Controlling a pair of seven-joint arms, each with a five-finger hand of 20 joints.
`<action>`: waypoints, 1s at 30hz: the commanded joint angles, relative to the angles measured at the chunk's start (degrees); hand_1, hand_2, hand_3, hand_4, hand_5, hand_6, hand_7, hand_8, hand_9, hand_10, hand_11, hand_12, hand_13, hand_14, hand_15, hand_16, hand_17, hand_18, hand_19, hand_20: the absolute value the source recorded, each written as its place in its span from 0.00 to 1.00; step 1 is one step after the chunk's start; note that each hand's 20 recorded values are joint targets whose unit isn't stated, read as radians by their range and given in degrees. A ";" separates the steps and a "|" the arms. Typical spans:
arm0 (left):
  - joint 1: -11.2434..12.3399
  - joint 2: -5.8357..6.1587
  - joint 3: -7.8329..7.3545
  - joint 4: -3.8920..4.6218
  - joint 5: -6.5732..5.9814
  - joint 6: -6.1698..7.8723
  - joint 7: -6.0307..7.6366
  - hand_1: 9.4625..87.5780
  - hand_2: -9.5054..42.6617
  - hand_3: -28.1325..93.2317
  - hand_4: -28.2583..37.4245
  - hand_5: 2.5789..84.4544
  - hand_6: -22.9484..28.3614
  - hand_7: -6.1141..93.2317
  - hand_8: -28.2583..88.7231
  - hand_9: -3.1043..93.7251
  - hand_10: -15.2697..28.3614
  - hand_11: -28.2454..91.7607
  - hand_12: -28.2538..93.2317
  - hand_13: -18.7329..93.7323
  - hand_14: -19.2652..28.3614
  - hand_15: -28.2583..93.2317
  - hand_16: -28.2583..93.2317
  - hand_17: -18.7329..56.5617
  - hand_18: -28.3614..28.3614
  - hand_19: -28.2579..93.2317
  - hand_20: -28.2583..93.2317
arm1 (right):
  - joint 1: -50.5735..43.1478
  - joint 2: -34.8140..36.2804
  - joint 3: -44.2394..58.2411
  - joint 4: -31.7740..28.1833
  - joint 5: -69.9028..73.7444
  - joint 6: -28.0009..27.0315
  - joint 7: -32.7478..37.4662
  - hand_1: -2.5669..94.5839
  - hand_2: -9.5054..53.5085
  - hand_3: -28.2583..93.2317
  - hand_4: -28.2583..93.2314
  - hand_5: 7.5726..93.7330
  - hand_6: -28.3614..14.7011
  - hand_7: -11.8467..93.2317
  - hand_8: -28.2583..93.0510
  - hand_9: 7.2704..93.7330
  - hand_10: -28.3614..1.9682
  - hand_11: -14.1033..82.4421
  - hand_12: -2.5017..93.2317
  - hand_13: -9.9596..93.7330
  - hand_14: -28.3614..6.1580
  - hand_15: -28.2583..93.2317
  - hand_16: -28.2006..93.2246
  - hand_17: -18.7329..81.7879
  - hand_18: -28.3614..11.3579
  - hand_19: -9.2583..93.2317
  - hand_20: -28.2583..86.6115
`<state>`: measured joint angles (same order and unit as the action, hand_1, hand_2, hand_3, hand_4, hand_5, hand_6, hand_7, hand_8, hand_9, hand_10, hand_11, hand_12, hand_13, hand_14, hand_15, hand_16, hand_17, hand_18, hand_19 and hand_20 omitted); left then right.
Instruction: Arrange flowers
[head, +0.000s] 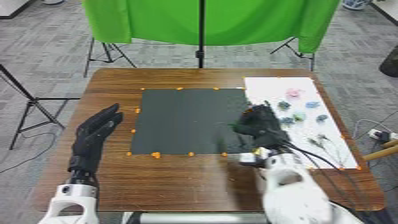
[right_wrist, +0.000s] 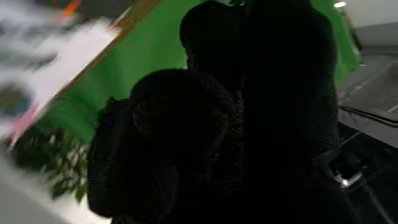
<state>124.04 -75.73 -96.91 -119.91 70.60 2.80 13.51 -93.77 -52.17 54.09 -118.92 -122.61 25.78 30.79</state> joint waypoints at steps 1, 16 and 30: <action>1.91 1.27 -1.06 2.79 -1.09 3.78 -0.54 0.29 0.03 0.75 0.15 0.52 0.52 0.17 0.19 0.48 0.63 0.37 0.34 0.44 0.73 0.38 0.25 0.27 0.74 0.29 0.40 | 19.05 -9.45 -13.24 11.09 2.06 2.01 -0.49 0.95 0.00 0.00 0.62 0.85 0.67 0.40 0.39 0.96 0.61 0.44 0.42 1.00 0.77 0.68 0.49 0.87 0.50 1.00 0.68; 1.85 2.05 0.33 3.67 -1.04 2.91 -1.31 0.29 0.01 0.75 0.13 0.52 0.55 0.17 0.20 0.48 0.64 0.38 0.33 0.44 0.73 0.38 0.25 0.27 0.74 0.29 0.39 | 30.32 -16.68 -27.37 24.40 5.40 -0.94 2.05 0.92 0.00 0.08 0.57 0.84 0.65 0.41 0.38 0.95 0.60 0.45 0.40 1.00 0.77 0.67 0.49 0.87 0.51 1.00 0.68; 1.82 1.77 0.16 4.00 -0.81 1.01 -1.80 0.28 0.00 0.74 0.15 0.50 0.55 0.15 0.20 0.45 0.63 0.38 0.32 0.43 0.72 0.38 0.24 0.27 0.75 0.28 0.39 | 29.61 -14.48 -27.24 21.19 13.80 -6.44 -1.45 0.43 0.00 0.70 0.06 0.81 0.60 0.31 0.17 0.90 0.47 0.39 0.26 1.00 0.72 0.61 0.51 0.85 0.51 1.00 0.61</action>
<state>125.26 -73.76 -96.86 -116.67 69.77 4.80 12.40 -63.41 -68.00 26.01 -95.22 -111.56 19.86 31.49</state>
